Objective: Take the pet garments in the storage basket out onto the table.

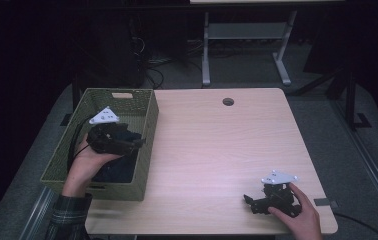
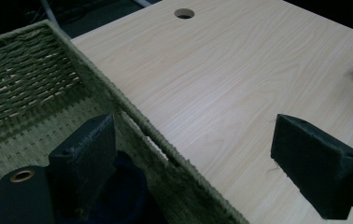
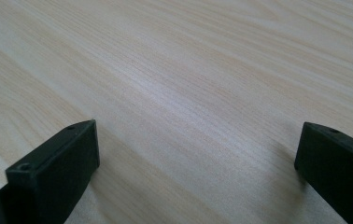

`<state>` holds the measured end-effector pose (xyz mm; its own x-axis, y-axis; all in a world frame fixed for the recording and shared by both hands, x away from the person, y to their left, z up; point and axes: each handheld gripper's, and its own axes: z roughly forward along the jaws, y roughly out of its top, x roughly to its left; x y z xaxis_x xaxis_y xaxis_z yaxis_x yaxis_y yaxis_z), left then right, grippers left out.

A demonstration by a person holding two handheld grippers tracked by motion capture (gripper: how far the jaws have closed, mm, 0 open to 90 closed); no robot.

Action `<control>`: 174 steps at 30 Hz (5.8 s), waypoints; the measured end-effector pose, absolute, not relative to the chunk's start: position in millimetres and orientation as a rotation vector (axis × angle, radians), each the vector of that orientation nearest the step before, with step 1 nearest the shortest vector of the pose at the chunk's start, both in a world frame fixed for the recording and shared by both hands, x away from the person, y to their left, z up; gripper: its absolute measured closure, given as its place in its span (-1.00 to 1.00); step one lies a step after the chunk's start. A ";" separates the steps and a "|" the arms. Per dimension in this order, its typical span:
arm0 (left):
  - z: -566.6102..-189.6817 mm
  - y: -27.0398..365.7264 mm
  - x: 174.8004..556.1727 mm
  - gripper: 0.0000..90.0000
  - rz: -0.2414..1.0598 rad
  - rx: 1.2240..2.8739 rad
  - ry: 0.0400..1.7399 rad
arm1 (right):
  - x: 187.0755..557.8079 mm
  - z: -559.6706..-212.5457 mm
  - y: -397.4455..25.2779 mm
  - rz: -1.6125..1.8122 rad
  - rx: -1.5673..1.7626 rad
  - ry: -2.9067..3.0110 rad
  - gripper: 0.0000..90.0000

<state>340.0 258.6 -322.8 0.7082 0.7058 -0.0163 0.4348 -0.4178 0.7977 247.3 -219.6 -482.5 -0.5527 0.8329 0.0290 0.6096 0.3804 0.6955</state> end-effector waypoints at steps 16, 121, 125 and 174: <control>-329.6 287.6 339.4 -0.69 0.429 2.072 0.916 | 247.4 -482.7 -219.6 0.963 1.260 2.318 -1.00; -416.6 303.3 373.9 0.61 0.196 2.501 1.268 | 247.4 -482.6 -219.5 0.963 1.261 2.319 -1.00; -404.9 312.0 373.9 0.63 0.207 2.372 1.281 | 247.4 -482.7 -219.5 0.963 1.260 2.319 -1.00; -279.1 295.0 351.5 0.64 0.402 1.782 0.933 | 247.8 -482.7 -219.2 0.967 1.262 2.318 -1.00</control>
